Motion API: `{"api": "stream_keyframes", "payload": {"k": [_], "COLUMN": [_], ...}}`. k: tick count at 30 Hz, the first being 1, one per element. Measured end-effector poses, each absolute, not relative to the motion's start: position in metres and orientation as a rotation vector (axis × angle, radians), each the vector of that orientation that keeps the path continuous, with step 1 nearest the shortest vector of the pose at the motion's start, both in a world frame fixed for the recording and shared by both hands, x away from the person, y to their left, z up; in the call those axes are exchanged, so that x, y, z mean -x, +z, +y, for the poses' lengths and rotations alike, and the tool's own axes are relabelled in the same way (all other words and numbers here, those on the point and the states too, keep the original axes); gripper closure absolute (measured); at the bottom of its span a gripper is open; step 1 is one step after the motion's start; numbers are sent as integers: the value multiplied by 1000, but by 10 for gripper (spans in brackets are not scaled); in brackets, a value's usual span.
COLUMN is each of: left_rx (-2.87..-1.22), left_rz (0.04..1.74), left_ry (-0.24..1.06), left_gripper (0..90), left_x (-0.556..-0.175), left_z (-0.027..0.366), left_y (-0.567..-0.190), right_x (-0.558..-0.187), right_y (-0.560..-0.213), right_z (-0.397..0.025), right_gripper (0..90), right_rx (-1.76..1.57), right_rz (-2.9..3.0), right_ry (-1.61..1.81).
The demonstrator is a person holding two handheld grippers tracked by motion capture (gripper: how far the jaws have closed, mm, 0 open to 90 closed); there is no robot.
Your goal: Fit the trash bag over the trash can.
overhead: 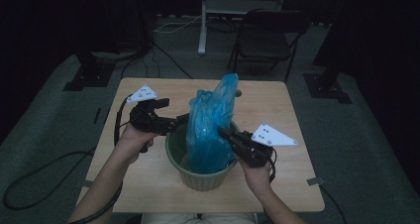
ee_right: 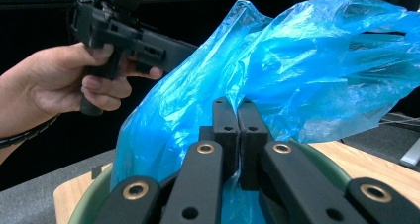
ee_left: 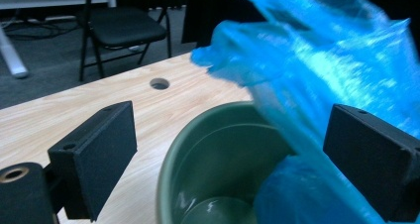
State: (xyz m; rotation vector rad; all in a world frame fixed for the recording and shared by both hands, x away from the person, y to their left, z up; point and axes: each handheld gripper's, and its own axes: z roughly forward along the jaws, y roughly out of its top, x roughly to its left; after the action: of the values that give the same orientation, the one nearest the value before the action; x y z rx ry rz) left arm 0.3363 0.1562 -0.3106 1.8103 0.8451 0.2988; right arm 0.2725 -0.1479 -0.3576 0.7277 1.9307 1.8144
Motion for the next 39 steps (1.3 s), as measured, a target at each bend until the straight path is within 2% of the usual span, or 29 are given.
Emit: {"api": "stream_keyframes", "payload": {"k": [3, 6, 8, 11, 12, 15, 16, 17, 18, 19, 21, 22, 23, 24, 26, 33, 39], "left_rx": [-1819, -1879, -1898, -1897, -1886, -1877, -1875, -1875, -1875, -1864, -1864, -1863, -1861, -1856, -1835, -1836, -1857], "left_rz": [827, 812, 814, 799, 781, 752, 711, 711, 711, 694, 681, 691, 686, 685, 687, 666, 609], "left_ry": [238, 263, 235, 175, 98, 27, -7, -7, -7, 7, 4, 19, 35, 47, 65, 146, 141], "left_gripper": [69, 69, 69, 69, 70, 71, 124, 258, 258, 466, 576, 576, 662, 794, 868, 900, 900], "left_x": [-340, -344, -348, -350, -352, -353, -352, -352, -352, -349, -348, -347, -346, -345, -344, -333, -310], "left_z": [150, 141, 138, 137, 136, 135, 134, 134, 134, 133, 133, 133, 133, 134, 135, 137, 138], "left_y": [-310, -314, -318, -321, -324, -325, -326, -326, -326, -326, -326, -326, -326, -326, -326, -322, -322], "right_x": [-271, -272, -272, -273, -273, -274, -275, -275, -275, -276, -276, -276, -276, -276, -276, -273, -261], "right_y": [-358, -359, -358, -357, -357, -356, -356, -356, -356, -356, -358, -358, -358, -359, -359, -357, -359], "right_z": [-147, -146, -146, -147, -147, -148, -148, -148, -148, -149, -149, -149, -149, -150, -150, -152, -157], "right_gripper": [893, 894, 893, 893, 893, 893, 893, 893, 893, 892, 892, 892, 892, 892, 892, 892, 888], "right_rx": [-727, -727, -734, -732, -731, -730, -731, -731, -736, -738, -744, -744, -748, -751, -752, -746, -738], "right_rz": [1930, 1932, 1933, 1928, 1927, 1917, 1914, 1914, 1913, 1912, 1912, 1912, 1913, 1914, 1912, 1899, 1897], "right_ry": [1818, 1814, 1815, 1813, 1815, 1813, 1818, 1818, 1819, 1817, 1814, 1814, 1817, 1821, 1822, 1829, 1847]}}
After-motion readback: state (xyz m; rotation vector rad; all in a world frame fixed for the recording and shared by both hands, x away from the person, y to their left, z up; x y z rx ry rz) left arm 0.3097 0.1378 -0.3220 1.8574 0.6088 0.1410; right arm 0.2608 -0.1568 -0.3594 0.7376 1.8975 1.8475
